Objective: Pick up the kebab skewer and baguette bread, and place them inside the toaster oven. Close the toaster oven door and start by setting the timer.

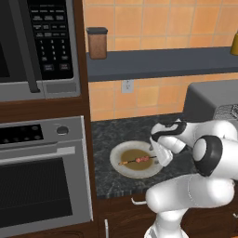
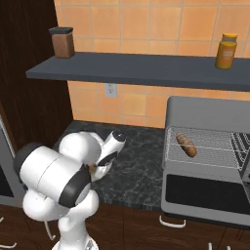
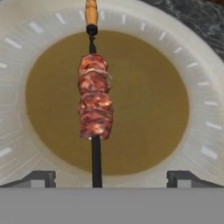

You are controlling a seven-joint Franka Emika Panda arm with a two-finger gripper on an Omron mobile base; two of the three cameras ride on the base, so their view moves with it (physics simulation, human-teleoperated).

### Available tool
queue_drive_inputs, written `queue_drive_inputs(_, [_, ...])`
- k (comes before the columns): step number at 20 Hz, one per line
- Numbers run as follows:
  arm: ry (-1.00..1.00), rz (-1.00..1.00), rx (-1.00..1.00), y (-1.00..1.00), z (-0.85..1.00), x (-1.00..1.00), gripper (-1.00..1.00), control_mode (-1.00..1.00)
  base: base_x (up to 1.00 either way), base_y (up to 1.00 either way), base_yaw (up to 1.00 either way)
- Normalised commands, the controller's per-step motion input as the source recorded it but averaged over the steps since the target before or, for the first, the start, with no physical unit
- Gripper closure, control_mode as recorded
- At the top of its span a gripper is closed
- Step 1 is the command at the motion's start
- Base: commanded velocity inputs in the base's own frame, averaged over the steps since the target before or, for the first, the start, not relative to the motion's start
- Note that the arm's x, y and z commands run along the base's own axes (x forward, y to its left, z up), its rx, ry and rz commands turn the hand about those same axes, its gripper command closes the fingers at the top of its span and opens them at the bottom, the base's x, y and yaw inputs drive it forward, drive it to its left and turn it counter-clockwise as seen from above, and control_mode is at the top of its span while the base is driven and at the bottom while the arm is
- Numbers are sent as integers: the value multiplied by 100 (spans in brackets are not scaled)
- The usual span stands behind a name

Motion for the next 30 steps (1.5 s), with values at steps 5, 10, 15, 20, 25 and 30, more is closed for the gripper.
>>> queue_drive_inputs(5, [6,0,0,6,-24,2,100,-100,0,0,0])
queue_drive_inputs(10, [6,0,0,4,-10,0,100,-100,0,0,0])
queue_drive_inputs(15, [3,0,0,0,-7,0,100,-100,0,0,0])
queue_drive_inputs(20, [-1,0,0,-3,3,-15,100,-100,0,0,0])
queue_drive_inputs(25, [-2,0,0,-20,67,-55,100,-100,0,0,0])
queue_drive_inputs(30, [0,-11,0,-27,86,-53,100,-100,0,0,0])
